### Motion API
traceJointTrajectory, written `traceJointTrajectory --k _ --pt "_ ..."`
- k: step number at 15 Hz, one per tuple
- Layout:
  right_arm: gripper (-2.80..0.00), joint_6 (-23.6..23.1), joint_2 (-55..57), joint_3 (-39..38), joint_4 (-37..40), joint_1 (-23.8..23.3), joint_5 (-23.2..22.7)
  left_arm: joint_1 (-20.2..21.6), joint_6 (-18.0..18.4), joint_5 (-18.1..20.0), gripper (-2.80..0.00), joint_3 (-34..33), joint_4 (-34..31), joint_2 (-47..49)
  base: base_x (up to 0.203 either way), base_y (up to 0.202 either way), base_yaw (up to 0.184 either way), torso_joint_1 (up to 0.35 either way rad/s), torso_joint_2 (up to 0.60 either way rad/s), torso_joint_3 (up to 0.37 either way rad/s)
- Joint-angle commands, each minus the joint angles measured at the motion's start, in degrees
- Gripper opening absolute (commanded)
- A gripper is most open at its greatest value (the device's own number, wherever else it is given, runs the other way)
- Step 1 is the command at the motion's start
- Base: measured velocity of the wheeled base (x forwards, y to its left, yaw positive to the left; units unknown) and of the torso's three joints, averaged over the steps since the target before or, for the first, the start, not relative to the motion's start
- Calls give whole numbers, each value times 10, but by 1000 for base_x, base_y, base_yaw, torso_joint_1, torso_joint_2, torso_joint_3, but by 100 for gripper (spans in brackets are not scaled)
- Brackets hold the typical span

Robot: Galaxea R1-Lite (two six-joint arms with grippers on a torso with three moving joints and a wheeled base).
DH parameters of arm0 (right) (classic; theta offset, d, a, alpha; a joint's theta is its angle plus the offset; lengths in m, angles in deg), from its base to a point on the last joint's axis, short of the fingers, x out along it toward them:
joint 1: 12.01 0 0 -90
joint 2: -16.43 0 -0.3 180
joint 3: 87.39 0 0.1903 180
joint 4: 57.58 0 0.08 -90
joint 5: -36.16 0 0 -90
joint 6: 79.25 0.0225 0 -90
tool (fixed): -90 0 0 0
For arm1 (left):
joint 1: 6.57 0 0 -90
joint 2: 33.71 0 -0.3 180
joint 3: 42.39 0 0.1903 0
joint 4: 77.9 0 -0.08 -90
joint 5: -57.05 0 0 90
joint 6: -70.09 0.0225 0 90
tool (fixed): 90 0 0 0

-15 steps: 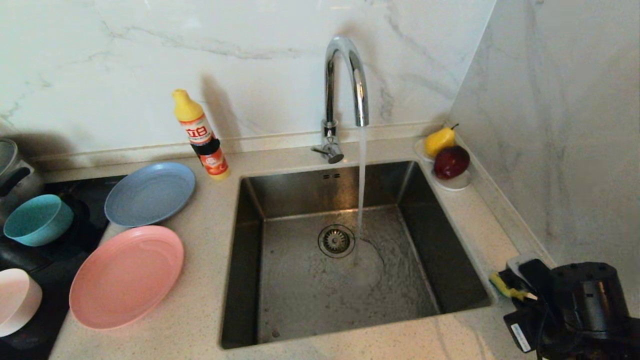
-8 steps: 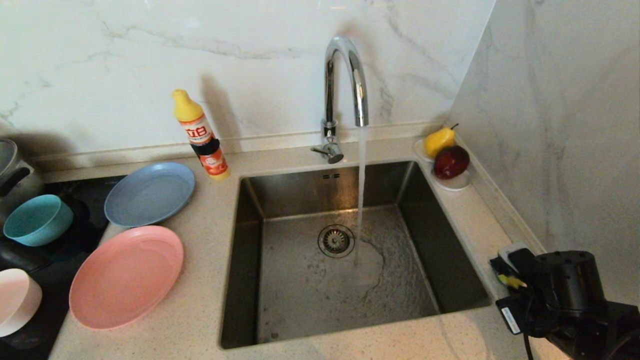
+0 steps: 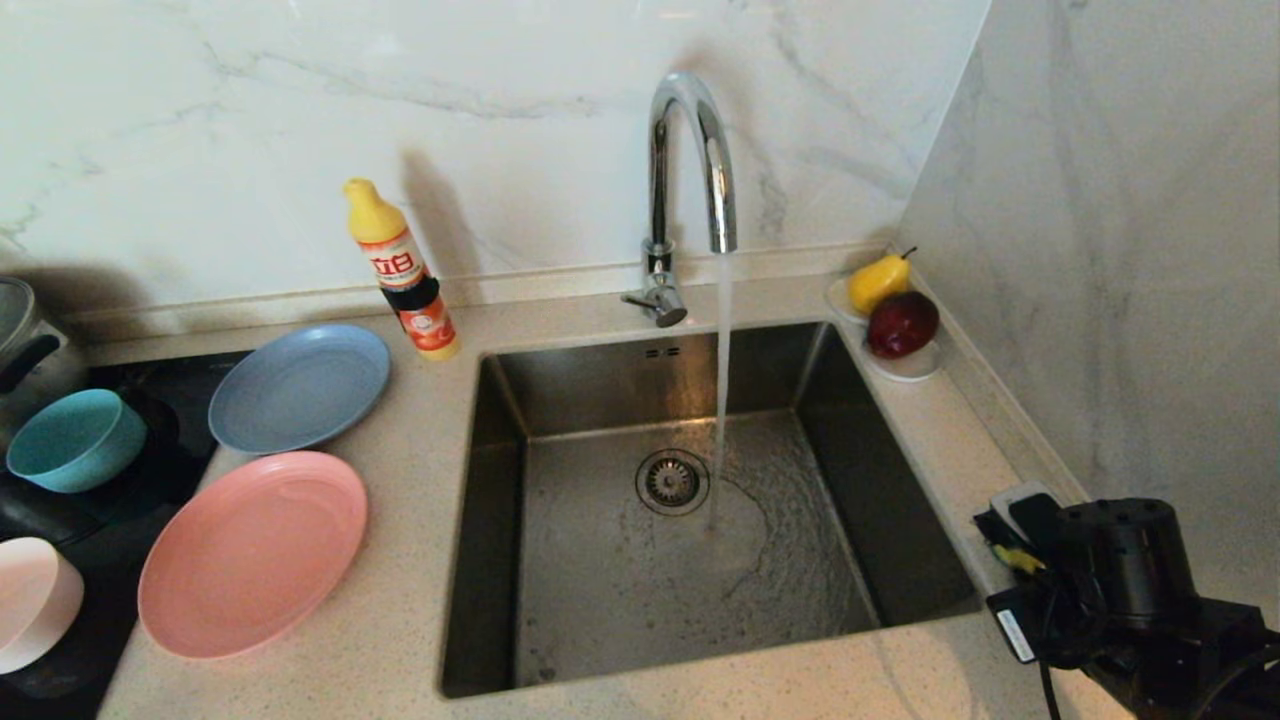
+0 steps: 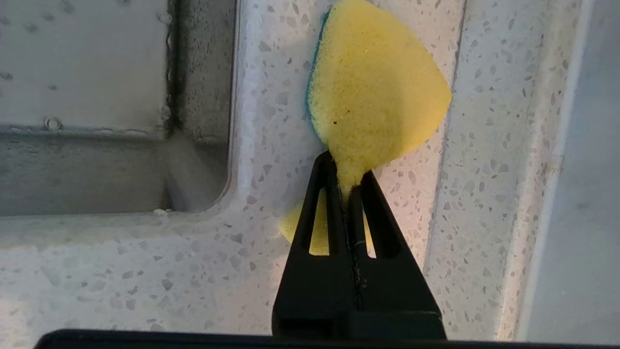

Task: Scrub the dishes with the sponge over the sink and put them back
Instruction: Put down the sponge

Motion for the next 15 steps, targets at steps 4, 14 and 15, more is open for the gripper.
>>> traceJointTrajectory --k 4,14,15 --pt "0 4 -3 5 -2 4 2 0 0 0 -280 0 0 0 0 0 0 0 0 0" --pt "0 90 -16 6 22 12 1 0 0 0 -280 0 0 0 0 0 0 0 0 0" --pt "0 110 -15 9 40 12 0 0 0 0 -280 0 0 0 0 0 0 0 0 0"
